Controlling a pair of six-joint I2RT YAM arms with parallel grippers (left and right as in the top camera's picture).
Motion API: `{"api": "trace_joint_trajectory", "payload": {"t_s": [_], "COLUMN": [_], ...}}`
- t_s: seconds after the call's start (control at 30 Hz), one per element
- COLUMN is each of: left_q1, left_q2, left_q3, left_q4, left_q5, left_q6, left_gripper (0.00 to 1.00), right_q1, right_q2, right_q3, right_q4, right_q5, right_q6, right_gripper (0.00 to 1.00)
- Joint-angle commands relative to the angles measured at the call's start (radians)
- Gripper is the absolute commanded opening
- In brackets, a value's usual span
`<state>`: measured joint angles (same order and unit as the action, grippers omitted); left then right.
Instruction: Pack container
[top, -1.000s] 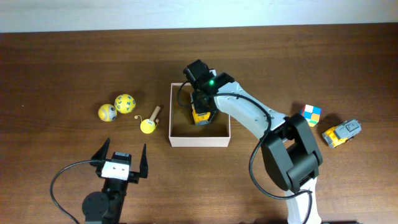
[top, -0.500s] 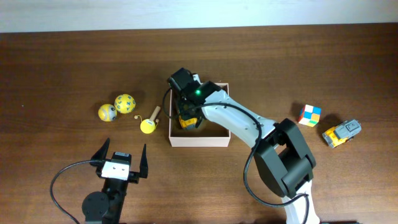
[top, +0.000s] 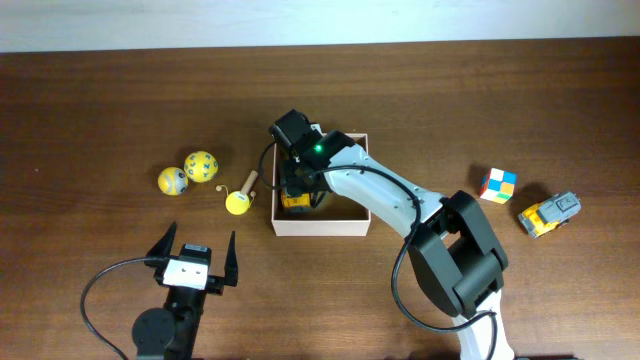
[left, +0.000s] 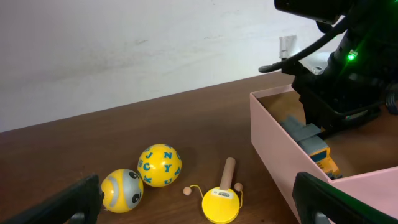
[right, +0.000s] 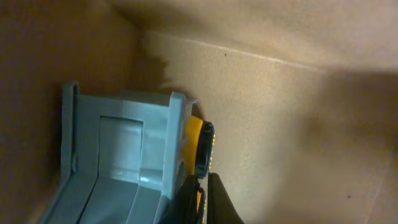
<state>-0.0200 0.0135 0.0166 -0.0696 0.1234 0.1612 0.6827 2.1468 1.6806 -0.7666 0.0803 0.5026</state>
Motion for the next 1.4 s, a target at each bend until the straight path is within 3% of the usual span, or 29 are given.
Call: {"api": "trace_joint_trajectory", "payload": {"t_s": [0.0, 0.3, 0.6, 0.83, 1.37], "left_q1": [0.003, 0.003, 0.003, 0.003, 0.003], "left_q2": [-0.008, -0.008, -0.008, -0.008, -0.008], "left_q3": [-0.008, -0.008, -0.008, -0.008, -0.008], "left_q4": [0.002, 0.002, 0.002, 0.002, 0.002], "left_q5": [-0.004, -0.004, -0.004, -0.004, -0.004], "left_q6": [0.013, 0.013, 0.013, 0.013, 0.013], "left_gripper": [0.99, 0.99, 0.99, 0.99, 0.99], "right_q1": [0.005, -0.006, -0.071, -0.053, 0.031], "right_q2": [0.005, 0.005, 0.005, 0.005, -0.003], "right_q3": [-0.008, -0.008, -0.008, -0.008, 0.014], "right_q4": [0.001, 0.003, -0.103, -0.192, -0.192], "right_q5": [-0.023, 0.088, 0.11, 0.069, -0.072], "right_q6": [0.076, 0.078, 0.069, 0.041, 0.026], "right_gripper": [0.04, 0.04, 0.04, 0.04, 0.04]}}
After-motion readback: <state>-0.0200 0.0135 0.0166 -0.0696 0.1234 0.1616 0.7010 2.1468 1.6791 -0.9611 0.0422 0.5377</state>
